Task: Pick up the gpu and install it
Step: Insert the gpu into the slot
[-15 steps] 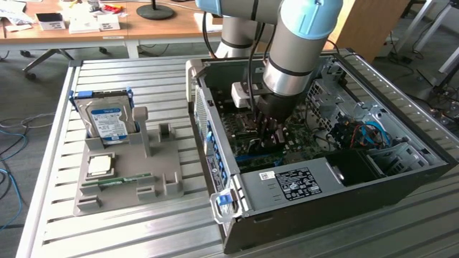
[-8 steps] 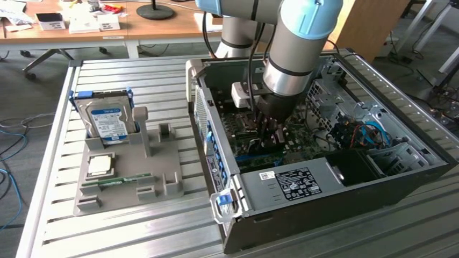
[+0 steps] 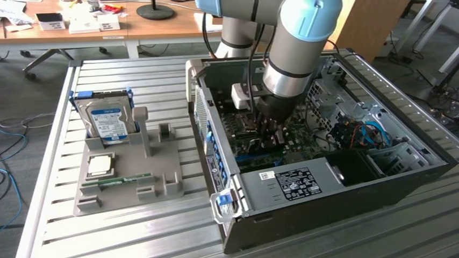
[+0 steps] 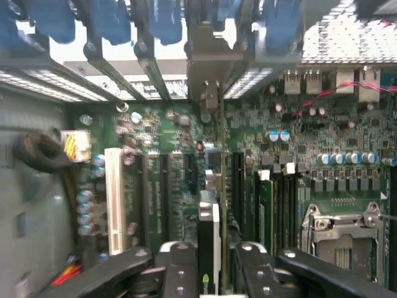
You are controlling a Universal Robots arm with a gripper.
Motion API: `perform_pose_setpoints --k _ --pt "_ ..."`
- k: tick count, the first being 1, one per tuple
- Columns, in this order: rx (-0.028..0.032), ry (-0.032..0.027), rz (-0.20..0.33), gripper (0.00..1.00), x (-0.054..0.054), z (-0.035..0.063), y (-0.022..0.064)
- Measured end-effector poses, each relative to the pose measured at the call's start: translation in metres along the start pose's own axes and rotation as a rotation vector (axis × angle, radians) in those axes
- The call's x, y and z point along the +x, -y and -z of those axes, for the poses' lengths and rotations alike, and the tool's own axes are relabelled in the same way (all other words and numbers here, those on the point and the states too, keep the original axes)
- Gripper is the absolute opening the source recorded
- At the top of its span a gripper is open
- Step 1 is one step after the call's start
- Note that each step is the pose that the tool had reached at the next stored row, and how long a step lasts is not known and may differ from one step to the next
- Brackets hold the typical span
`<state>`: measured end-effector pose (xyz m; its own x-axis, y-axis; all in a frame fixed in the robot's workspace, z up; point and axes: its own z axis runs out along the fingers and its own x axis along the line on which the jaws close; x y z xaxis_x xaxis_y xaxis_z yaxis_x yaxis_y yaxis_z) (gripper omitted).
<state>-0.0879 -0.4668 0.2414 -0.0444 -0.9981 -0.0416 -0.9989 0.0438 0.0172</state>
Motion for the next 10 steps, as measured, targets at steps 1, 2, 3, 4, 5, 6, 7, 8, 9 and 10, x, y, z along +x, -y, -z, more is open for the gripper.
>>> perform_pose_setpoints --k 1,2,3,4,5,6,7,8,9,10 --pt "-0.0004 -0.0005 0.0 0.27 0.0 0.0003 -0.0001" --pt "-0.0013 -0.0024 0.0 0.33 0.0002 0.0011 -0.0001" --pt "-0.0012 -0.0021 0.0 0.33 0.0002 0.001 -0.0002" --pt "-0.0012 -0.0021 0.0 0.4 0.0002 0.001 -0.0002" --pt "-0.0013 -0.0023 0.0 0.4 0.0002 0.0011 -0.0002" --pt "-0.0012 -0.0023 0.0 0.4 0.0002 0.0013 -0.0002" --pt "-0.0014 -0.0027 0.0 0.4 0.0002 0.0022 -0.0002" --pt "-0.0013 -0.0025 0.0 0.4 0.0002 0.0026 -0.0002" --pt "-0.0012 -0.0022 0.0 0.4 0.0001 0.0026 -0.0002" --pt "-0.0012 -0.0022 0.0 0.4 0.0001 0.0026 -0.0002"
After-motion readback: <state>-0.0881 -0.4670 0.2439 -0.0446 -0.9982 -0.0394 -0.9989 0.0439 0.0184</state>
